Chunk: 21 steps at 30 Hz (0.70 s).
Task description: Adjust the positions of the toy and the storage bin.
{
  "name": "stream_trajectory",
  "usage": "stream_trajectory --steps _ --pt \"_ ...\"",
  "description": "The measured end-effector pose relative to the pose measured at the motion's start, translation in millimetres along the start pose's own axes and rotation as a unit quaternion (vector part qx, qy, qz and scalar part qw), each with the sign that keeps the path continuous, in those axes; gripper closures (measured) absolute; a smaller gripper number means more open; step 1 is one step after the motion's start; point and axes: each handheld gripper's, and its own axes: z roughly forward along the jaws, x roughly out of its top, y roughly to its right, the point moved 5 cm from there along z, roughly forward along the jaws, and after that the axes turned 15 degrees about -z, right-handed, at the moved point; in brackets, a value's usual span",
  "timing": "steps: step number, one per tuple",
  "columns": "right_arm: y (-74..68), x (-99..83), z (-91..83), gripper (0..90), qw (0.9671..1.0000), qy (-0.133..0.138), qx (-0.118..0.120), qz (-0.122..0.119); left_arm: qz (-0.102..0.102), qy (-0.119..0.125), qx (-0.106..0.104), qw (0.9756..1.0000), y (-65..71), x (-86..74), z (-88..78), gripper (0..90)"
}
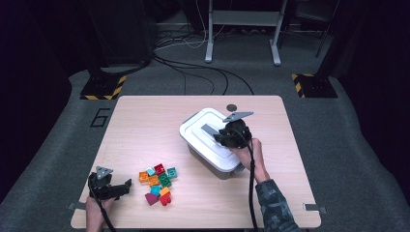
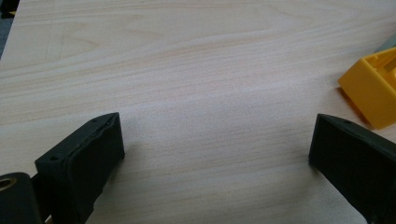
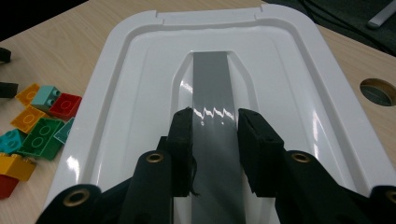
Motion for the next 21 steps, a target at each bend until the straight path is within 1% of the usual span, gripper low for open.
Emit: stream_trajectory --steps 3,4,5,12,13,15,20,21 --pt "-2.8 0.7 0.1 66.8 1.0 0.0 0.0 0.0 0.0 0.0 0.0 1.0 0.0 0.0 0.0 2.8" --pt "-4.4 1.1 -0.2 66.8 1.0 -0.002 0.0 0.004 0.0 0.0 0.0 1.0 0.0 0.0 0.0 2.8" --pt "-4.8 1.2 0.0 66.8 1.0 -0.002 0.0 0.001 0.0 0.0 0.0 1.0 0.0 0.0 0.0 2.8" --pt "-14.0 3.2 0.1 66.8 1.0 -0.002 0.004 0.002 0.0 0.0 0.0 1.0 0.0 0.0 0.0 2.8" --pt "-14.7 3.6 0.5 66.8 1.0 -0.001 0.003 -0.003 0.0 0.0 0.0 1.0 0.0 0.0 0.1 2.8" --pt "-17.8 4.6 0.5 66.8 1.0 -0.006 0.002 -0.005 0.0 0.0 0.0 1.0 0.0 0.0 0.0 2.8" --pt "-19.0 5.5 0.5 66.7 0.9999 -0.011 0.0 -0.004 -0.001 -0.001 0.0 1.0 0.1 -0.1 -0.1 2.9" --pt "-18.3 6.1 1.0 66.7 0.9998 -0.013 -0.002 -0.013 -0.001 -0.001 0.0 1.0 0.2 -0.3 -0.2 2.9"
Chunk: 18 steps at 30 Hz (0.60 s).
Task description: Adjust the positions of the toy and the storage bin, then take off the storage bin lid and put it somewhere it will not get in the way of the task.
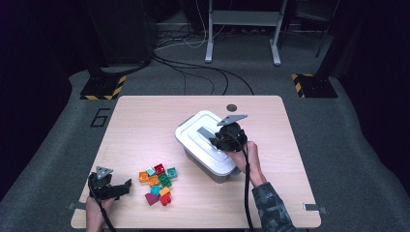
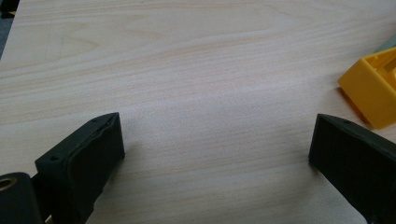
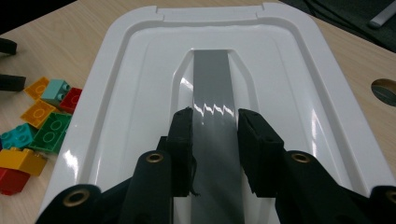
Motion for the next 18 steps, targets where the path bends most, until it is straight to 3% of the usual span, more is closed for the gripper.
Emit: stream_trajectory --steps 6,10,13,18 --pt "0.0 4.7 2.0 65.7 0.9998 -0.02 -0.003 -0.008 0.001 0.003 0.001 1.0 -0.1 0.2 0.4 2.9" --pt "1.6 8.2 5.6 59.3 0.9995 -0.03 -0.008 -0.007 0.0 0.004 0.0 1.0 0.0 0.2 0.5 2.9" --pt "0.8 10.7 8.2 65.8 0.9996 -0.028 -0.003 -0.006 0.0 0.001 0.0 1.0 0.0 0.0 0.0 3.0" --pt "0.1 10.5 8.1 66.8 0.9997 -0.025 -0.005 -0.003 0.0 0.0 0.0 1.0 0.0 0.0 -0.1 3.0"
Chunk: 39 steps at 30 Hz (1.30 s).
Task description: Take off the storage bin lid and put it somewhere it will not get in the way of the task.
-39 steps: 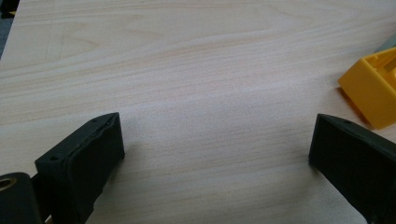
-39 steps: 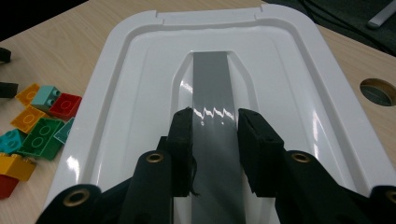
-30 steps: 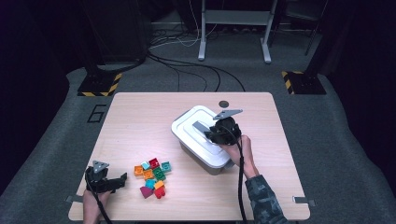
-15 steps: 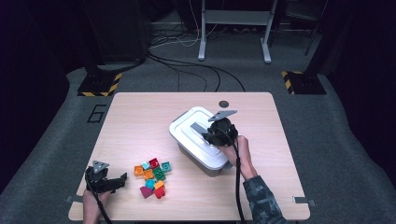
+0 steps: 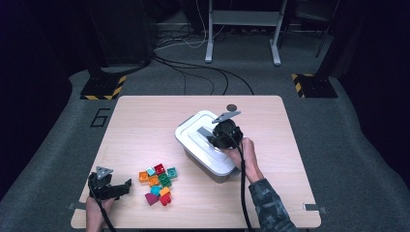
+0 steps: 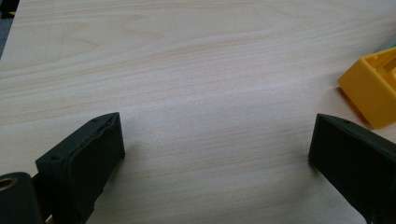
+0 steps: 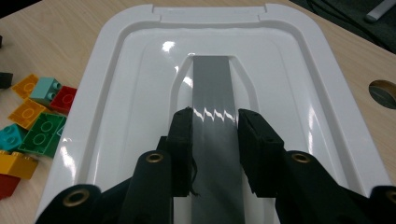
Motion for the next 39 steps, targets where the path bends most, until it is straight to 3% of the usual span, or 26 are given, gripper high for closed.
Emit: stream_trajectory --steps 12,24,27,29,39 --pt "-0.2 2.8 -5.0 66.8 0.9999 0.008 -0.012 -0.001 0.0 0.0 0.0 1.0 0.0 0.1 0.0 3.0" --pt "2.1 12.4 -26.3 66.8 0.9994 0.02 -0.028 -0.001 0.0 0.003 0.001 1.0 0.0 0.1 0.3 3.2" --pt "5.1 13.9 -29.9 66.8 0.999 0.027 -0.032 -0.012 0.0 0.003 0.001 1.0 0.0 0.1 0.3 3.2" --pt "4.6 14.5 -34.7 66.8 0.9991 0.024 -0.034 0.0 0.0 0.003 0.001 1.0 0.0 0.2 0.3 3.2" --pt "14.5 12.1 -51.6 66.7 0.9985 0.026 -0.049 -0.001 0.0 0.003 0.001 1.0 0.0 0.2 0.3 3.2"
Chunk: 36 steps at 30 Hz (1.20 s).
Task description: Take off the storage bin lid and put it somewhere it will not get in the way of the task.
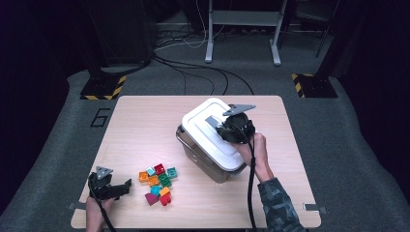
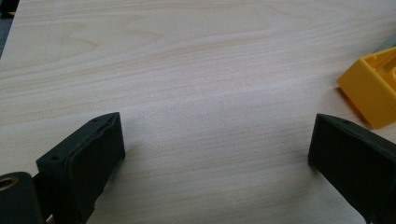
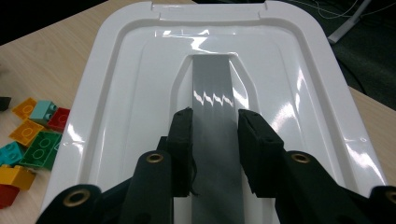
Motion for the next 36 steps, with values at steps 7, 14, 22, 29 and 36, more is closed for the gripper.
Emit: stream_trajectory --steps 7,14,22,29,36 --pt "12.4 -4.7 -11.0 66.7 0.9998 0.002 -0.017 0.01 0.001 0.0 0.0 1.0 -0.1 0.1 0.0 3.2" --pt "20.9 -11.0 -15.4 66.7 0.9994 -0.007 -0.027 0.021 0.001 0.001 0.0 1.0 -0.2 0.2 0.1 3.2" --pt "35.9 -22.9 -20.3 66.7 0.998 -0.016 -0.046 0.04 0.0 0.001 -0.001 1.0 0.1 0.1 0.2 3.2" --pt "50.9 -33.4 -25.9 66.7 0.9957 -0.024 -0.067 0.058 0.001 0.001 0.0 1.0 -0.1 0.2 0.2 3.2" --pt "61.3 -43.6 -29.7 66.7 0.9931 -0.033 -0.085 0.074 0.001 0.001 0.0 1.0 -0.1 0.2 0.1 3.2"
